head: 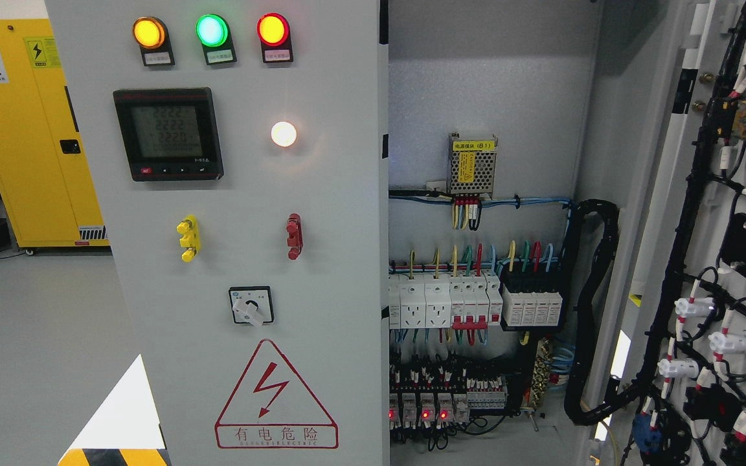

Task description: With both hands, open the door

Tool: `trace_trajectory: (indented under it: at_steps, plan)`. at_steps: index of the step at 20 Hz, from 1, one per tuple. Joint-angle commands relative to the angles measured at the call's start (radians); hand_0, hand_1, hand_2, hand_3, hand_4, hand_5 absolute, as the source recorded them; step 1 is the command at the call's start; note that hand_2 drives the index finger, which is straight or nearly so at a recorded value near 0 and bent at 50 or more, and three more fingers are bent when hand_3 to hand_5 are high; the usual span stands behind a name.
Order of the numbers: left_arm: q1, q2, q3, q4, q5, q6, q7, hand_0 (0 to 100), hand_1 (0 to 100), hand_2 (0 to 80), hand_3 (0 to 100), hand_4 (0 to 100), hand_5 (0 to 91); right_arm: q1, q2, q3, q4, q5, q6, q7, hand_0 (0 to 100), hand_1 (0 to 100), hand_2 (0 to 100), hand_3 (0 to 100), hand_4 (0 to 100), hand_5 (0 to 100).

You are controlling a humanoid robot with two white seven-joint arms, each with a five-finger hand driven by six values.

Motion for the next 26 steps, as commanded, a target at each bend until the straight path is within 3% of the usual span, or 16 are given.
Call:
trace_trajectory:
  at_steps: [1,7,12,15,17,20,23,26]
  plan:
    - [0.000,-0.044,0.018,0.155,-0.007,0.006,0.000,0,0,0.0,5,0,0.0,-0.004,0.011,-0.009,-0.003,0.003,0.000,0.000,22,8,0,0,0,0]
    - [0.002,-0.045,0.017,0.155,-0.007,0.003,0.000,0,0,0.0,5,0,0.0,-0.010,0.008,-0.006,-0.038,0.003,0.000,-0.001,22,8,0,0,0,0]
    - [0.006,-0.044,0.017,0.156,-0.007,0.002,0.001,0,0,0.0,5,0,0.0,0.016,-0.006,0.002,-0.255,0.003,0.000,0.000,22,8,0,0,0,0]
    - [0.006,-0.045,0.015,0.156,-0.009,0.000,0.003,0,0,0.0,5,0,0.0,0.081,-0.026,0.012,-0.525,-0.001,0.000,0.000,22,8,0,0,0,0]
    - [0.006,-0.045,0.013,0.156,-0.009,0.000,0.021,0,0,0.0,5,0,0.0,0.149,-0.055,0.069,-0.814,-0.003,0.001,0.000,22,8,0,0,0,0]
    - [0.006,-0.045,0.012,0.155,-0.009,0.002,0.081,0,0,0.0,5,0,0.0,0.210,-0.067,0.118,-1.122,-0.004,0.004,-0.001,22,8,0,0,0,0]
    - [0.005,-0.047,0.010,0.153,-0.009,0.002,0.078,0,0,0.0,5,0,0.0,0.217,-0.057,0.190,-1.337,-0.003,0.015,0.000,22,8,0,0,0,0]
    - [0.005,-0.048,0.010,0.153,-0.048,0.003,0.076,0,0,0.0,5,0,0.0,0.217,-0.057,0.325,-1.493,-0.001,0.016,-0.001,22,8,0,0,0,0]
